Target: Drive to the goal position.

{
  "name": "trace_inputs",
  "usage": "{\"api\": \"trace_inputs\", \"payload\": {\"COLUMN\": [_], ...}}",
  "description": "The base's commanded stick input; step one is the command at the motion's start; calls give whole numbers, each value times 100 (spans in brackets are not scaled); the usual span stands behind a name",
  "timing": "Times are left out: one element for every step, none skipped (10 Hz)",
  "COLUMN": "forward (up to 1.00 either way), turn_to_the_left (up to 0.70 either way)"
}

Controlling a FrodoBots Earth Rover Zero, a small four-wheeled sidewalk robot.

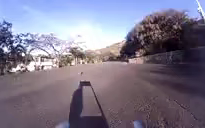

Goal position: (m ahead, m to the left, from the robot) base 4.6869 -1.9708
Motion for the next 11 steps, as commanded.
{"api": "trace_inputs", "payload": {"forward": [50, 50, 50, 50, 50, 50, 50, 50, 50, 50, 50], "turn_to_the_left": [-50, -50, -50, -37, -15, -3, -14, -17, -12, -7, -2]}}
